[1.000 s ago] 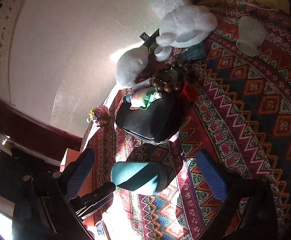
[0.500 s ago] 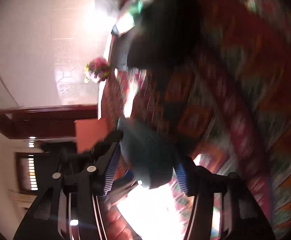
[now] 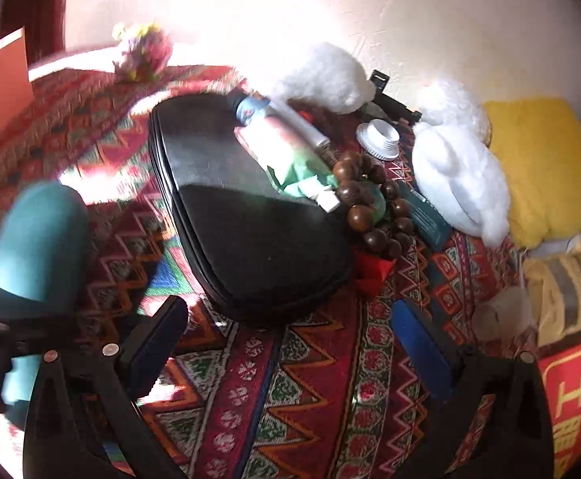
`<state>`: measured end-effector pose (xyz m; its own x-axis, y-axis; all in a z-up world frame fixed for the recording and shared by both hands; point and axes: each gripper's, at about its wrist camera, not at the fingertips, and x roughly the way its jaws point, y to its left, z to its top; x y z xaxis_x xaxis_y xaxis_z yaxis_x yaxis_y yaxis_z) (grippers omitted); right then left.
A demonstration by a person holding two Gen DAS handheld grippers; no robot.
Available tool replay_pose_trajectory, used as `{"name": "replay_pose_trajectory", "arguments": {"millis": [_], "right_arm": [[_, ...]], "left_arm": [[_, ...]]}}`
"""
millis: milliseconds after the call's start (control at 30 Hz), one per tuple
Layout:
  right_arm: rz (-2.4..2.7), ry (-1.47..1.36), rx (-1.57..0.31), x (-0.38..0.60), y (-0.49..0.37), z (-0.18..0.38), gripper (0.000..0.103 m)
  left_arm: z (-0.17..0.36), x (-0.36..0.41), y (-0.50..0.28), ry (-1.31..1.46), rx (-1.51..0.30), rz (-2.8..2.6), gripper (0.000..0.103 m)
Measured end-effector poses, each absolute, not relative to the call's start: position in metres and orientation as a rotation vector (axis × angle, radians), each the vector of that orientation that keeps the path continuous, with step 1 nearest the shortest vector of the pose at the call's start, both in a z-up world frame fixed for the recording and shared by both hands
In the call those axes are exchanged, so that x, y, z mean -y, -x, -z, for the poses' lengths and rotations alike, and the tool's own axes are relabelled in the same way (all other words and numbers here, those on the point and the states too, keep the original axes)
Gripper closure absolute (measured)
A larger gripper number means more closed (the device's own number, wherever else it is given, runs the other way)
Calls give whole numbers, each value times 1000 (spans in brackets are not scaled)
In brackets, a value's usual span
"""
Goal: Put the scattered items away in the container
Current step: 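Grasp the black zip case with the right tool, then carry teal case and black case into the pink box and open both tools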
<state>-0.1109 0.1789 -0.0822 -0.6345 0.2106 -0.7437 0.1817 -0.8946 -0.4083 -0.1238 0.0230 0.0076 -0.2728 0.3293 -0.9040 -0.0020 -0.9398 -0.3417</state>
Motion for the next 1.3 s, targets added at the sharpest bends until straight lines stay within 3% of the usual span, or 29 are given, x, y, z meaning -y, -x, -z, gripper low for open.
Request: {"name": "replay_pose_trajectory", "arguments": {"millis": [100,133,167,233,533,967,1133,1200,1267,1300], "right_arm": [[-2722,1071,944,-158,109,94,1],[-2724,1053,978,-153,110,96,17],[-2727,1071,1002,-148,111,98,55],[-2662,1054,1091,-139,109,102,68],[-2910,1024,739,-149,47,20,83],[-3041,302,1250,25,-52,-108,84],[-3196,110,1343,129,-50,-145,81],[-3217,104,1419,167,-42,-148,70],[-3229,3,1403,187,-48,-149,16],[-3242,-65,1378,191,-55,-152,14]], "left_arm": [[-11,-25,118,1742,366,-2312,32],[-14,-23,118,1742,381,-2298,32],[-18,-19,120,1742,410,-2283,32],[-24,-7,118,1729,468,-2267,32],[-89,78,109,1491,821,-2242,32],[-180,334,59,1049,1247,-2602,32],[-188,411,32,1122,1176,-2921,31],[-194,425,23,1115,1139,-3015,26],[-204,437,14,1057,1128,-3046,17],[-208,442,9,1023,1124,-3053,16]]}}
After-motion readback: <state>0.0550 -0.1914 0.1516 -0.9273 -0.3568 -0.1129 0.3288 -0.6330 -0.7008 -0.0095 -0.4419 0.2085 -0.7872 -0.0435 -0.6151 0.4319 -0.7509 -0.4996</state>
